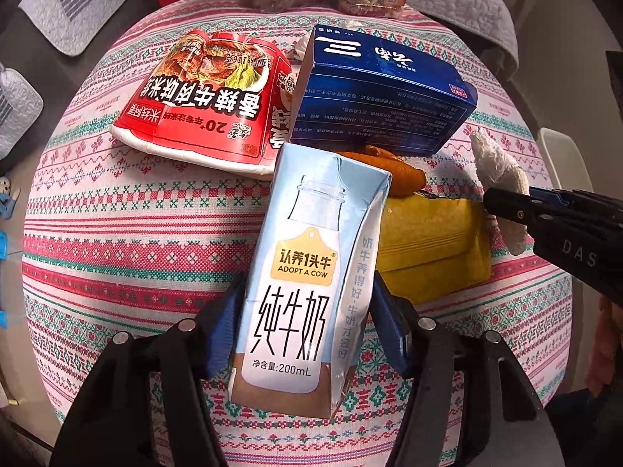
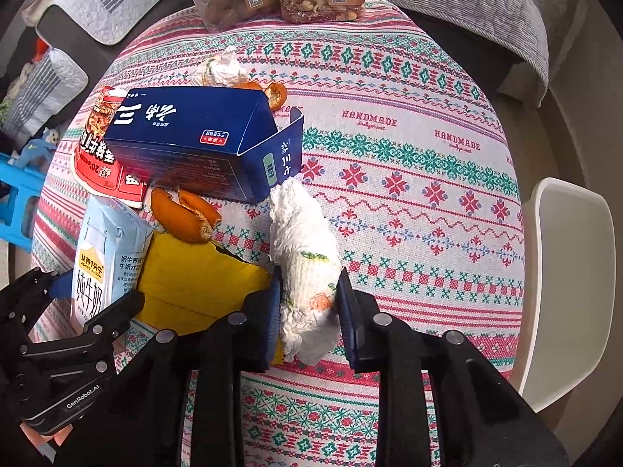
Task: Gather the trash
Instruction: 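Lift and carry carton with left tool and tissue with right tool to bin, then open both tools over the white bin to drop carton and tissue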
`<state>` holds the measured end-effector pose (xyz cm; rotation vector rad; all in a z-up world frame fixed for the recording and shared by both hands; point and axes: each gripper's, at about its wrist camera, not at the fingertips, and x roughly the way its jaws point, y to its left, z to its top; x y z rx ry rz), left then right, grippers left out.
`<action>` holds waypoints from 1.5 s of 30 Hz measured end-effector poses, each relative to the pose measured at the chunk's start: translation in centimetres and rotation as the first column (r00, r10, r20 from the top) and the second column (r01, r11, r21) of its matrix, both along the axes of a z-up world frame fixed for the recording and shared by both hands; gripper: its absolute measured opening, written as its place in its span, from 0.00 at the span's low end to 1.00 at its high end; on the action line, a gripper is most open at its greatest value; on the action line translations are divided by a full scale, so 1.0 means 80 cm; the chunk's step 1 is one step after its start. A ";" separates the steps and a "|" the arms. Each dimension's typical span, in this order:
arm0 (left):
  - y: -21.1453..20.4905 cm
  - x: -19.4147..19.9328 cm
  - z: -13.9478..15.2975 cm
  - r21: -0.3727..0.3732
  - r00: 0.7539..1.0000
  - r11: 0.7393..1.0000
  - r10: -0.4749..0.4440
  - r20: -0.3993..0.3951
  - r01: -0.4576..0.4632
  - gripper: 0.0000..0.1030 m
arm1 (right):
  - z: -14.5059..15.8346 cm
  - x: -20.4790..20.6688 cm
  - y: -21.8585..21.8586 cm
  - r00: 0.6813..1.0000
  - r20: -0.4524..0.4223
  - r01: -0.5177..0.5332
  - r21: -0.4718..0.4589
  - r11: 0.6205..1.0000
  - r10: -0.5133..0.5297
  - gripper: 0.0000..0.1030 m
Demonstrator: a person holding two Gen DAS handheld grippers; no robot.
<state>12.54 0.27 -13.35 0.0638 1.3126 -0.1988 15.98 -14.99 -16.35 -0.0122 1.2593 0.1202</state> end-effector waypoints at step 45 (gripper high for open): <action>-0.115 -0.034 0.174 -0.409 0.983 0.912 0.055 0.175 0.022 0.59 | 0.175 -0.086 -0.162 0.964 0.206 0.108 0.273 0.956 -0.168 0.24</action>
